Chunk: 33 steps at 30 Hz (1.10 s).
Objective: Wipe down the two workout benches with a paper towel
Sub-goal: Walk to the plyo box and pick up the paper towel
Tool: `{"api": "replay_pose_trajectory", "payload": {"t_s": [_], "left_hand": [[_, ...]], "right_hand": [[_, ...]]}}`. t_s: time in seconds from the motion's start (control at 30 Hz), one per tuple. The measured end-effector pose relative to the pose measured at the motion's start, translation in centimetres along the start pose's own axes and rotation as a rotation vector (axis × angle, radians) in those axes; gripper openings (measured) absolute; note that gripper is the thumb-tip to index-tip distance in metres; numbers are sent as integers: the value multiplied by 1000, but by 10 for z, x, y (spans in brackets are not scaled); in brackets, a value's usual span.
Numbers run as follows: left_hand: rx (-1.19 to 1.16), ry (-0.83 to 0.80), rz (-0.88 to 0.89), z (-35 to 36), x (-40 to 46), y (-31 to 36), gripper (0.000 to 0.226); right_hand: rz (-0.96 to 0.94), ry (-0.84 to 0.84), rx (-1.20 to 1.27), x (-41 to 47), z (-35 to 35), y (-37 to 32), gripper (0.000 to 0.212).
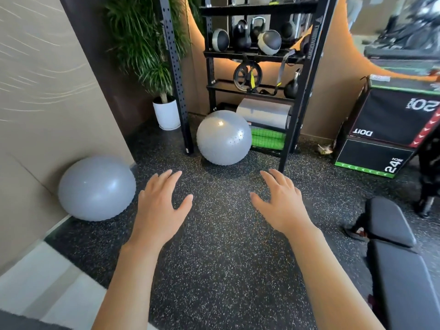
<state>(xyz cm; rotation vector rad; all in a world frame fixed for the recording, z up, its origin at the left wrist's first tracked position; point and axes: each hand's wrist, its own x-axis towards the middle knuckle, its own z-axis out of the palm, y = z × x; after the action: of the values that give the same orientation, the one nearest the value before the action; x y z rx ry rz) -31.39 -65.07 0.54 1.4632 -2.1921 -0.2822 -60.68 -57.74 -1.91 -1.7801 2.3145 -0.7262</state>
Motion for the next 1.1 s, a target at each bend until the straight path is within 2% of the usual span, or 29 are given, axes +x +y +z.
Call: {"api": "replay_pose_trajectory", "payload": {"t_s": [0.2,0.47,0.63,0.8,1.1], "left_hand": [[-53,-33,38,18,77,-14,66],[-81,-86,122,69,166,25,66],[-71,-96,164,120,233,79,66],[-70,-106,234,176,300,163,67],[-21,-138,269,236,389,285,66]], "right_hand": [[44,-1,-27,57,6,-1,75],[118,51,-34,123,-7,60,75],[131,69,-44,177,-21,130,74],[158,95,-72,235,-57,218,74],[156,107,-82,311,-122,330,80]]}}
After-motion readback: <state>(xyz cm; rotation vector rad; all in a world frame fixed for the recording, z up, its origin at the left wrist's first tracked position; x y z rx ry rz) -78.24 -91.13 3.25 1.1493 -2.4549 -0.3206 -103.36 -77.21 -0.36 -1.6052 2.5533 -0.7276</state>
